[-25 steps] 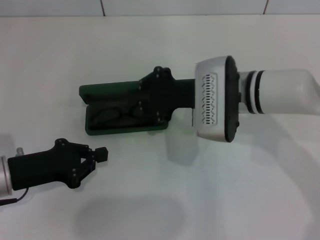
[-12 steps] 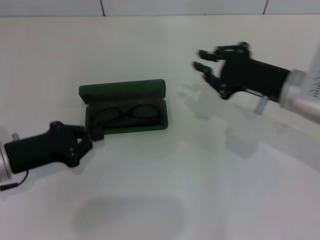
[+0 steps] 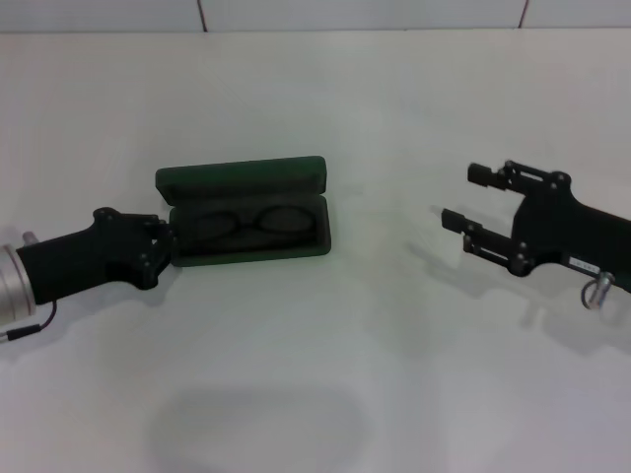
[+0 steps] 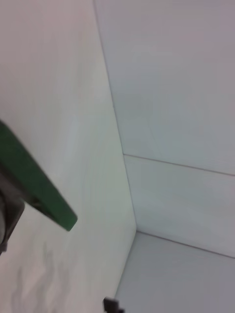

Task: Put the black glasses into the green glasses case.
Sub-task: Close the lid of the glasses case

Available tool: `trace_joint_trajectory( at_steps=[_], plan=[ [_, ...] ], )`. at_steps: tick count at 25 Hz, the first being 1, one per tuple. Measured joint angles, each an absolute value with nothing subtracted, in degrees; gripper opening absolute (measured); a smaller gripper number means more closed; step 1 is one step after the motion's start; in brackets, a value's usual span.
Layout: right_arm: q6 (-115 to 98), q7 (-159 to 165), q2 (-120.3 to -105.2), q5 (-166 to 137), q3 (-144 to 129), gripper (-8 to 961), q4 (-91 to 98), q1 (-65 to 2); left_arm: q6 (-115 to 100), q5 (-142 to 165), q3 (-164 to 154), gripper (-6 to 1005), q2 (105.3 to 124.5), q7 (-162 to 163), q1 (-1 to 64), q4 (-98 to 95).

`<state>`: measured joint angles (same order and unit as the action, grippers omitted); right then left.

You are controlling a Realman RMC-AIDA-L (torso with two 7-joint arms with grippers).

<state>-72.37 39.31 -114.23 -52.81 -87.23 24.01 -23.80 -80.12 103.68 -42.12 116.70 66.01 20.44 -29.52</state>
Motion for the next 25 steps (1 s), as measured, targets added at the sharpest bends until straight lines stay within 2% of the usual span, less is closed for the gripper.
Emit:
trace_joint_trajectory(
  at_steps=[11, 25],
  plan=[
    [-76.24, 38.79, -114.23, -57.88, -87.33, 589, 22.00, -23.20, -71.13, 104.68, -42.64, 20, 117.33, 65.66, 22.34, -29.42],
    [-76.86, 38.78, -114.55, -59.06, -87.67, 616, 21.98, -23.26, -63.66, 105.07, -42.61, 21, 118.04, 65.00, 25.81, -29.37]
  ],
)
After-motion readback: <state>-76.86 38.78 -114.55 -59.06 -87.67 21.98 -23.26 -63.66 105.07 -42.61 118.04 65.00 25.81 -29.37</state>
